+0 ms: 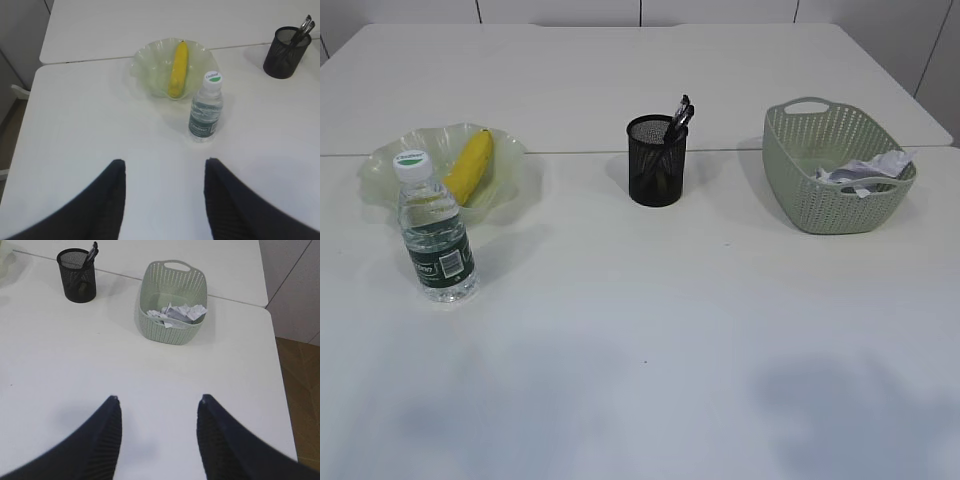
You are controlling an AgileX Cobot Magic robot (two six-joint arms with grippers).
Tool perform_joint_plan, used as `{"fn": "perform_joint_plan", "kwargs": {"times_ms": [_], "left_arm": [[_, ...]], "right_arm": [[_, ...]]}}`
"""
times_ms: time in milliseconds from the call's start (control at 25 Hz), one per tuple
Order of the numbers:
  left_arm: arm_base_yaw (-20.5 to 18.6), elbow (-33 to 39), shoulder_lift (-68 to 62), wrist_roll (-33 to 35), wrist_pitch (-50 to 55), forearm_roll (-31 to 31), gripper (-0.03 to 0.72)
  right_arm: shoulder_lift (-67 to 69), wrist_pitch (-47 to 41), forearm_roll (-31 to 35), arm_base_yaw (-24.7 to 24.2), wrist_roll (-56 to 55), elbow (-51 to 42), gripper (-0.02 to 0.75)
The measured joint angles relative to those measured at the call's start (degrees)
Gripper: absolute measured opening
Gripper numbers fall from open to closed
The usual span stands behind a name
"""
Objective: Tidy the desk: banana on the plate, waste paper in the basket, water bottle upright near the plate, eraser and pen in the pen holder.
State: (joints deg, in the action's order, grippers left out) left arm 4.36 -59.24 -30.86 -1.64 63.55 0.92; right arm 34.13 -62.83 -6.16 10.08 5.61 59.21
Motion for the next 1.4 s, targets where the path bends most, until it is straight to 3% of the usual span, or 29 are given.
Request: {"fn": "perform_joint_plan", "kwargs": {"times_ms": [160,800,1160,1400], "left_arm": [[0.0,1.1,5.8,-0.1,1.9,0.0,0.364],[0.0,18.0,29.7,-0.8,9.1,2.0,0.364],[0.0,19.8,30.4,-0.8,9.7,2.2,0.363],[0.0,25.3,30.4,-0.8,9.7,-0.2,0.363]], "right_arm": [[-3.7,-2.1,1.5,0.0,0.0,-2.8,0.368],[-26.5,-7.3,3.2,0.0,0.0,-16.3,0.368],[-35.2,-10.3,3.5,0.0,0.2,-17.7,0.368],[-35.2,-10.4,3.5,0.0,0.3,-20.9,0.368]]}}
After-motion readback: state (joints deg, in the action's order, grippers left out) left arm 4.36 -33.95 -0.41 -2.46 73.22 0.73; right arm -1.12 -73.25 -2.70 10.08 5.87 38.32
